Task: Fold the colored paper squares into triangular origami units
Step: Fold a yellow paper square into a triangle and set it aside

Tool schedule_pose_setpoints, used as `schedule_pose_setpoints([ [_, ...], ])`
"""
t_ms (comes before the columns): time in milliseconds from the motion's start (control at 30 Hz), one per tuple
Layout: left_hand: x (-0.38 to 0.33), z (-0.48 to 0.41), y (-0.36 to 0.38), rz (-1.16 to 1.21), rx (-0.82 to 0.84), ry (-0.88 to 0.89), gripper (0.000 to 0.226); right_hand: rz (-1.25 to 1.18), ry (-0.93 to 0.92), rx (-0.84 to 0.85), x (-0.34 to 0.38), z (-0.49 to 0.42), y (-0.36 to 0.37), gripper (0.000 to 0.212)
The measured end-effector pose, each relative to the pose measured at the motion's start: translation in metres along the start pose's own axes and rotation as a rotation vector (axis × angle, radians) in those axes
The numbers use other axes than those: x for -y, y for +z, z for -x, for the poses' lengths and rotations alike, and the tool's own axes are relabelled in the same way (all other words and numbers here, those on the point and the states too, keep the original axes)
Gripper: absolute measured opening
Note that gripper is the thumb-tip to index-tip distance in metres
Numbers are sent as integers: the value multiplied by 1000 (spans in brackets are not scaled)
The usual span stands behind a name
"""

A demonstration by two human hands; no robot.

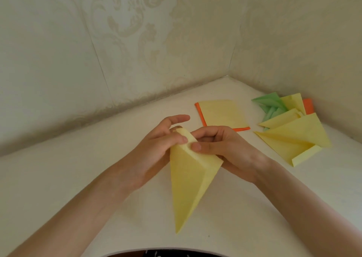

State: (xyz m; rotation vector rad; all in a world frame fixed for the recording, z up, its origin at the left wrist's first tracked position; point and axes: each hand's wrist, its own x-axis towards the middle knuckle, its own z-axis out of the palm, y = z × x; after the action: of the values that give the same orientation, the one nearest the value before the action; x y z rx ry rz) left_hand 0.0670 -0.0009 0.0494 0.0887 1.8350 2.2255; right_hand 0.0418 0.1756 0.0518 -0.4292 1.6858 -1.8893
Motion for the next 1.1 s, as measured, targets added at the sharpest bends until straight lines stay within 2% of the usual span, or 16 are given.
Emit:
schedule_pose_setpoints([
  [133, -2, 0, -17, -60, 107, 40, 44, 38, 3, -188, 3, -2, -10, 18],
  [233, 0, -3, -30, -150, 74, 41, 39, 127, -12, -269, 5, -1, -13, 20],
  [367, 4, -4, -36, -238, -35, 28, 29, 296, -45, -275, 3, -1, -10, 18],
  [567, 7, -1, -34, -286, -43, 21, 13, 395, -45, -234, -2, -2, -3, 19],
  [700, 9, -1, -37, -303, -124, 56, 6, 296, 76, -264, -3, -3, -11, 21],
  [800, 10, -2, -40, -285, -176, 74, 10, 155, 145, -263, -5, -2, -15, 13],
  [933, 10, 0, -38, -263, -159, 78, 14, 59, 92, -311, -6, -1, -12, 14],
  [1100, 9, 0, -39, -171, -179, 69, 15, 65, 11, -363, -9, -1, -11, 25],
])
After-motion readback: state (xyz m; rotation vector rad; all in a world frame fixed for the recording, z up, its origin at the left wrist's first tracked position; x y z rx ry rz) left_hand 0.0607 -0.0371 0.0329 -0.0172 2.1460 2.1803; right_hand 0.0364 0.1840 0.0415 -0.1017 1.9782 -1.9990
